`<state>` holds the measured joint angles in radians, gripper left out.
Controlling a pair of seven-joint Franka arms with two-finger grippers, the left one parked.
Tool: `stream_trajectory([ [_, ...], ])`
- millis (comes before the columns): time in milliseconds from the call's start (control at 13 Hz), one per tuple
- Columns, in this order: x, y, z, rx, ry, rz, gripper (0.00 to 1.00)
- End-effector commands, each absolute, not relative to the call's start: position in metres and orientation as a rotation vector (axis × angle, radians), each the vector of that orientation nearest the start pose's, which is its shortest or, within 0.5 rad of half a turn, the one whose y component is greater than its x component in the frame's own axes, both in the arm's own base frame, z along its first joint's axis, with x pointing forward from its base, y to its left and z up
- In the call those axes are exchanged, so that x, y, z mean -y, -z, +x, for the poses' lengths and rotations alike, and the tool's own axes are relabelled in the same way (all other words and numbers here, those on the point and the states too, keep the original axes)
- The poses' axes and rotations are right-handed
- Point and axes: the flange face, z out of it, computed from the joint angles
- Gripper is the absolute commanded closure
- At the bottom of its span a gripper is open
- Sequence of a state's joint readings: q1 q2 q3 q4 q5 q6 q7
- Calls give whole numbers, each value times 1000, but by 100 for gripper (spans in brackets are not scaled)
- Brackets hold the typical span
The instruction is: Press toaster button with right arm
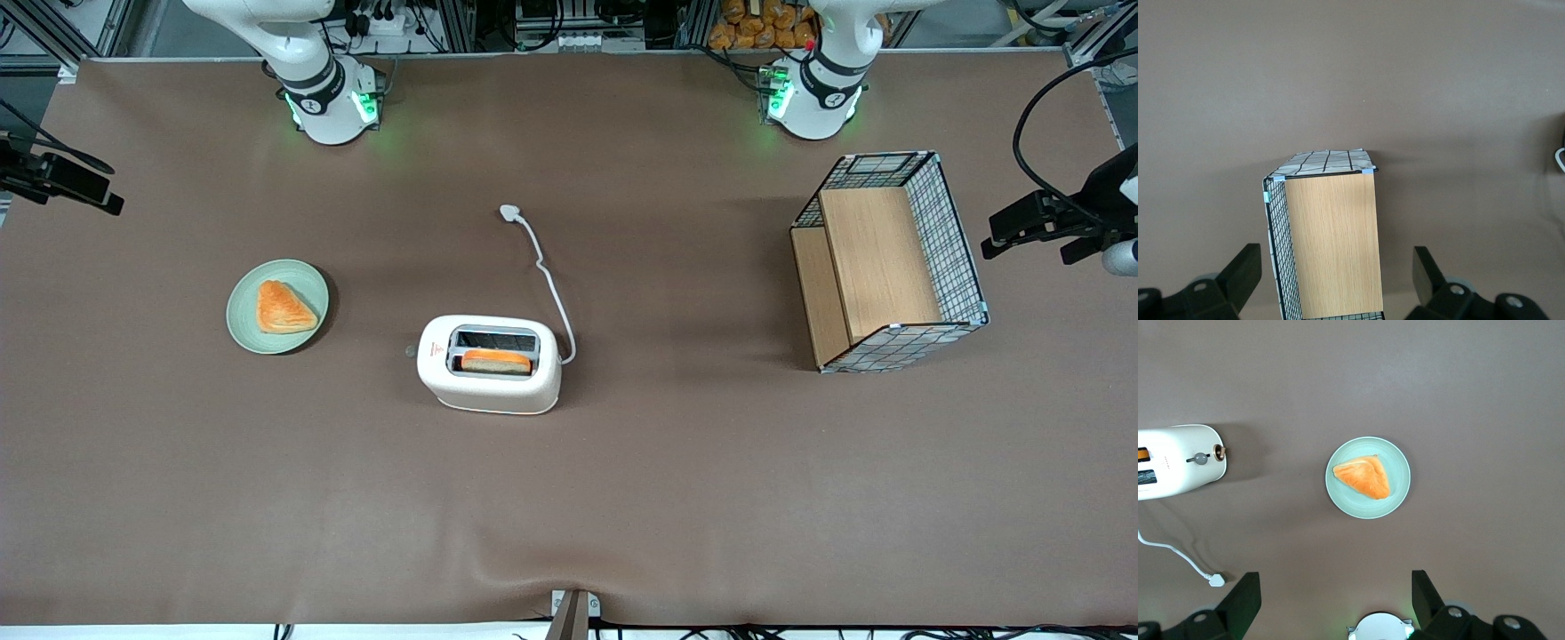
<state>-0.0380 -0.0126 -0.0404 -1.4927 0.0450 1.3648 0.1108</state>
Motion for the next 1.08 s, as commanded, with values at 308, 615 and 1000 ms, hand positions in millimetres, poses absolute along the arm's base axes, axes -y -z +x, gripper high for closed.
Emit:
stream_trajectory([
  [308, 38, -661, 524, -210, -165, -3109, 0],
  [615, 39, -661, 525, -174, -164, -3110, 0],
  [1000, 39, -661, 525, -169, -157, -3111, 0],
])
